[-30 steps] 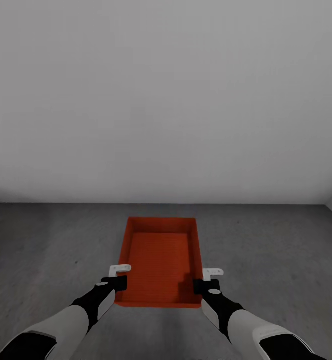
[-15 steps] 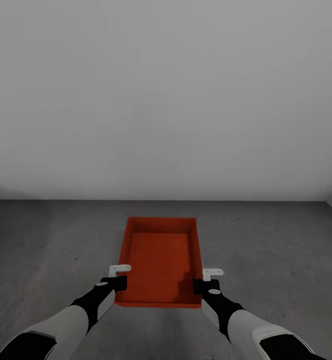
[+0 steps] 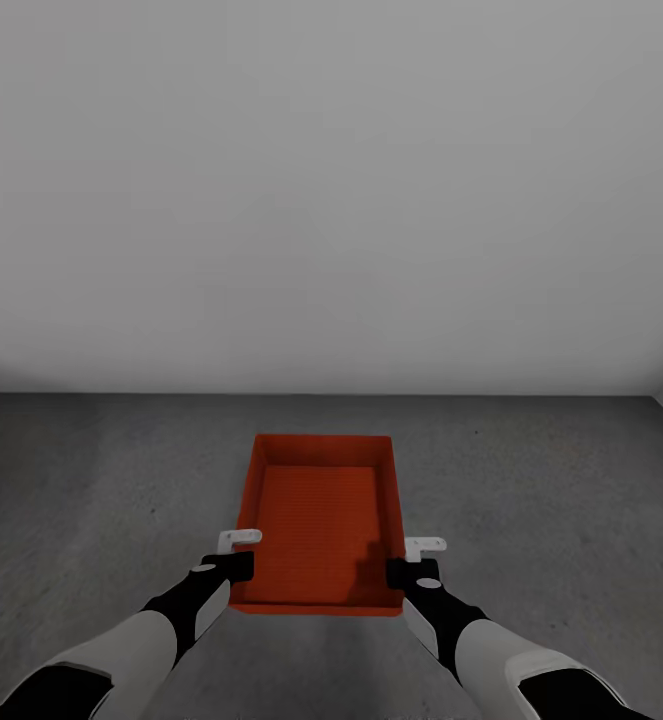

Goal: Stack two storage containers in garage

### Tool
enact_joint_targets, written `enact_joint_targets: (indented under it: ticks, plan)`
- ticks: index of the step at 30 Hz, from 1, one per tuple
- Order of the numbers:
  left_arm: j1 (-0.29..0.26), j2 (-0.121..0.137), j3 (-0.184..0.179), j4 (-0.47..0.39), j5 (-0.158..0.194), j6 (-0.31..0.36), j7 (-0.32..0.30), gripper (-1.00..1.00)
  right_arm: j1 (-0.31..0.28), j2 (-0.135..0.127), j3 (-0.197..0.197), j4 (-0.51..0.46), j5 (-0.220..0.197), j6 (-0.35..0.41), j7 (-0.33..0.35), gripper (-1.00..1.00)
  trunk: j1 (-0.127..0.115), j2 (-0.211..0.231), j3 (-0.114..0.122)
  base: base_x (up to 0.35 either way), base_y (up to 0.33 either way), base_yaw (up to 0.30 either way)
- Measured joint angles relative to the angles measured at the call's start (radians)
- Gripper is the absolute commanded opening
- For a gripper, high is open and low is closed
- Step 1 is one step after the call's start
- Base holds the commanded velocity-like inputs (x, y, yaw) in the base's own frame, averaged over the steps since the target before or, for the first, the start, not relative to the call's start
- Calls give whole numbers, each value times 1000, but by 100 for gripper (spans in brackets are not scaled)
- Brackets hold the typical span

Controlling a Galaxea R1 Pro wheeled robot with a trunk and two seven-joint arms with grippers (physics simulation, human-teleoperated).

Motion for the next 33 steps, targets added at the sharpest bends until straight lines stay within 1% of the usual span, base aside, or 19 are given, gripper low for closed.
enact_joint_targets:
  ticks: [18, 33]
  plan:
    - [0, 0, 1, 0, -1, 0, 0, -100, 0, 0, 0, -1, 0, 0, 0, -100, 0, 0, -27, 0, 0, 0]
    - [0, 0, 1, 0, -1, 0, 0, -100, 0, 0, -1, 1, 1, -1, 0, -100, 57, -105, -75, 0, 0, 0]
